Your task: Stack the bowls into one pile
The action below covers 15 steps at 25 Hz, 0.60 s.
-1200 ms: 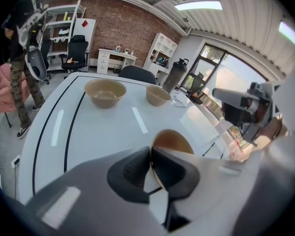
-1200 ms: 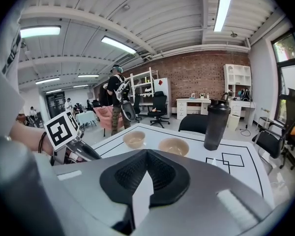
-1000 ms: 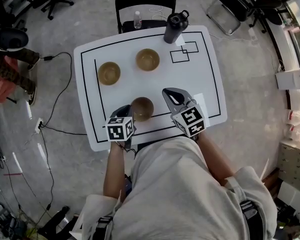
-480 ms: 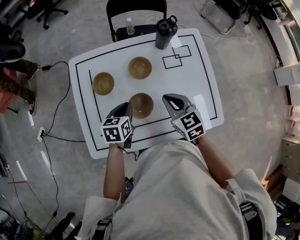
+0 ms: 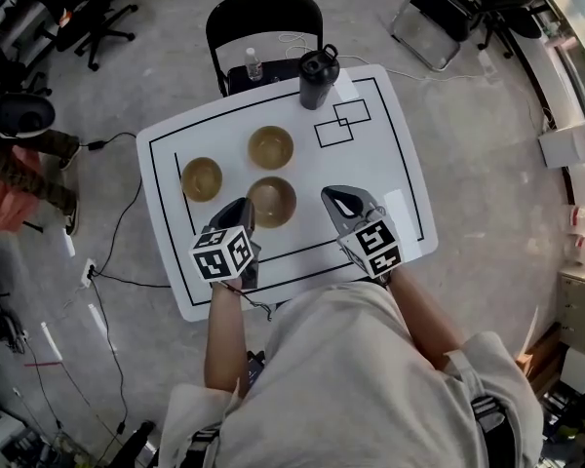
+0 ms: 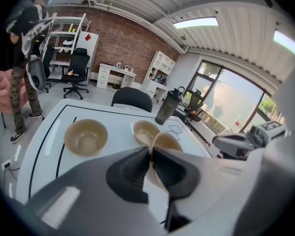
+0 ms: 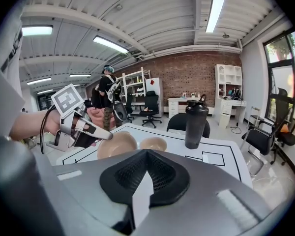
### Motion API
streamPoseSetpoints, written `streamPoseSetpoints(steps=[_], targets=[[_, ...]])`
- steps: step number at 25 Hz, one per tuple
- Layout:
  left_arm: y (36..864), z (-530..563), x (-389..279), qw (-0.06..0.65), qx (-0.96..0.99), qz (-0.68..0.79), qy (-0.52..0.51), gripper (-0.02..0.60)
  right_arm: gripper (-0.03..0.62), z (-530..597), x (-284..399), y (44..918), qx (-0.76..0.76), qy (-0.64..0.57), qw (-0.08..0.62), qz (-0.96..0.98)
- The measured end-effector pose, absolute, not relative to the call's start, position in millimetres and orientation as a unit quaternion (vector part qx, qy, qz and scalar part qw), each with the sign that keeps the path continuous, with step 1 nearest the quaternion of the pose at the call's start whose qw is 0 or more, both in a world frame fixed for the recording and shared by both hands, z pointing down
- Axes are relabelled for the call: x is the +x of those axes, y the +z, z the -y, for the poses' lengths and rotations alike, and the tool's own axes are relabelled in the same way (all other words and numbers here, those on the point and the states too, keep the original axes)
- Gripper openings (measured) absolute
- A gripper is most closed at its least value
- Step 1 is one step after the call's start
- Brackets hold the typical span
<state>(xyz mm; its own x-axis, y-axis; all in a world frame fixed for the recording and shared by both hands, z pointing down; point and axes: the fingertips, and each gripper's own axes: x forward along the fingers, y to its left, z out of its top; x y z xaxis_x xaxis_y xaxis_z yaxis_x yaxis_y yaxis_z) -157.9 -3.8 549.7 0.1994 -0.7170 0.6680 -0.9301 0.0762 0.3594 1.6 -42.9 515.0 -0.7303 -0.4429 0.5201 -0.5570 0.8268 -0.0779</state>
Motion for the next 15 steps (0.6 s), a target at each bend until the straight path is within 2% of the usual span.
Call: streamPoseSetpoints(steps=[15], targets=[[534.6, 49.9, -172.0, 0.377, 0.666, 0.634, 0.110, 0.025, 0.000, 63.1, -4.2, 519.6, 0.252, 0.110, 0.257, 0.926]])
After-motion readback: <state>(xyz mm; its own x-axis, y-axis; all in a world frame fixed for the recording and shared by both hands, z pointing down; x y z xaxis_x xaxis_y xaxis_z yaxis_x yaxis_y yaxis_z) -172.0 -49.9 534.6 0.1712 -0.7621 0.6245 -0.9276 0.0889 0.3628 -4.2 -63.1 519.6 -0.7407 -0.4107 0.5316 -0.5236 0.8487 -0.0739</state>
